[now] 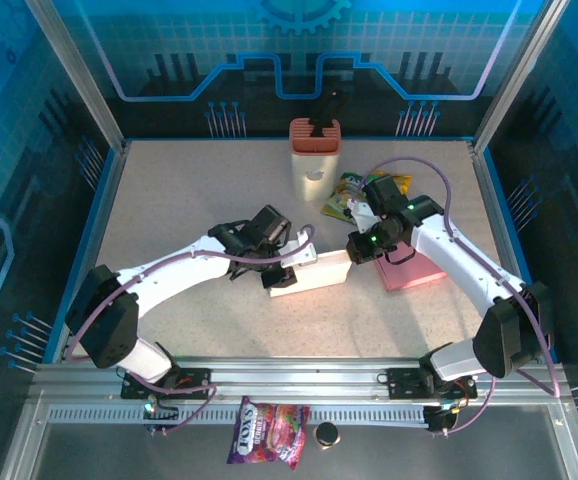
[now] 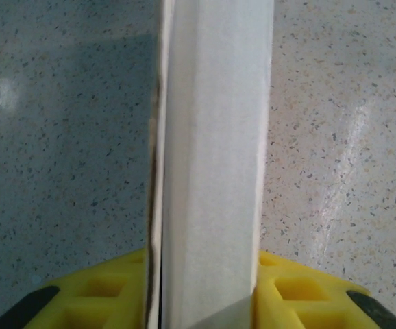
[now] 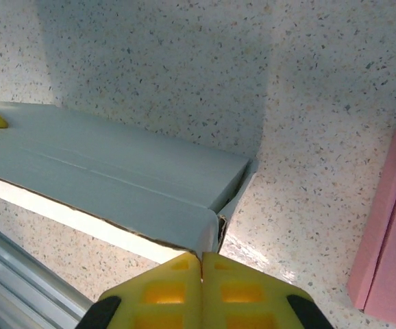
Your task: Fold the paper box
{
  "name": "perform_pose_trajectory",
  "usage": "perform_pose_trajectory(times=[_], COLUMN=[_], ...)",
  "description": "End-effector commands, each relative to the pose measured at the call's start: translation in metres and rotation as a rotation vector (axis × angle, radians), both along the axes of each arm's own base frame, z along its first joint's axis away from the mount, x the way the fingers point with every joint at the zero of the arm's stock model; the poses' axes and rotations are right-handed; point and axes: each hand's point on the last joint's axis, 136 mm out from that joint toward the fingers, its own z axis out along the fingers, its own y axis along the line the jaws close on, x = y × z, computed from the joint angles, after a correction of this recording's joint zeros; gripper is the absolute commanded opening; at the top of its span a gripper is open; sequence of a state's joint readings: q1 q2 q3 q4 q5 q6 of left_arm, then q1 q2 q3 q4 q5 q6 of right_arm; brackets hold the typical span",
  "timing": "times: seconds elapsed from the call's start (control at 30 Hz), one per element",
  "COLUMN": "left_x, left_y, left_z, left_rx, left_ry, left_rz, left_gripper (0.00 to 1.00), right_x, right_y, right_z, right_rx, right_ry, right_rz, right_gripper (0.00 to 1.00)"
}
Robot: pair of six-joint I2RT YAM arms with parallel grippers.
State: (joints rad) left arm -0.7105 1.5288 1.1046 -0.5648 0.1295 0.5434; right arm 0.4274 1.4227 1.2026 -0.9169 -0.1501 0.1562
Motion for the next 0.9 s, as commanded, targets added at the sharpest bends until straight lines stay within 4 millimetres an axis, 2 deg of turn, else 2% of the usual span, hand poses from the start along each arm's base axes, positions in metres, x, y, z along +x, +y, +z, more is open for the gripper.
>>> perform_pose_trajectory(times=[0.0, 0.17, 0.33, 0.5, 0.73, 0.8, 0.83, 0.87], left_x=[0.005, 0.009, 0.010, 0.005, 0.003, 0.005, 0.006, 0.009], left_y=[0.002, 0.003, 0.006, 0.006, 0.010, 0.011, 0.012, 0.013], left_z=[0.006, 0.020, 0.027, 0.020, 0.010, 0.010, 0.010, 0.011], left_rx=[-0.021, -0.062, -0.082, -0.069, -0.016, -0.009, -0.008, -0.006], left_ry=[0.012, -0.019, -0.025, 0.010, 0.035, 0.022, 0.015, 0.005], left_rz=[0.050, 0.100, 0.146, 0.133, 0.116, 0.122, 0.130, 0.144], left_gripper=[0.46, 0.58, 0.61, 0.51, 0.26, 0.26, 0.30, 0.42], right_x=[-0.003, 0.000, 0.000, -0.002, -0.005, -0.005, -0.006, -0.006], right_y=[-0.007, -0.005, -0.001, 0.001, 0.000, -0.001, -0.001, -0.001], right_z=[-0.005, 0.001, 0.001, -0.002, -0.004, -0.003, -0.004, -0.003], right_rx=[-0.045, -0.051, -0.052, -0.062, -0.101, -0.119, -0.130, -0.136], right_ry=[-0.008, -0.035, -0.040, -0.043, -0.061, -0.078, -0.083, -0.091], right_rz=[-0.034, -0.046, -0.053, -0.059, -0.065, -0.074, -0.080, -0.087], right_gripper=[0.00, 0.00, 0.00, 0.00, 0.00, 0.00, 0.00, 0.00])
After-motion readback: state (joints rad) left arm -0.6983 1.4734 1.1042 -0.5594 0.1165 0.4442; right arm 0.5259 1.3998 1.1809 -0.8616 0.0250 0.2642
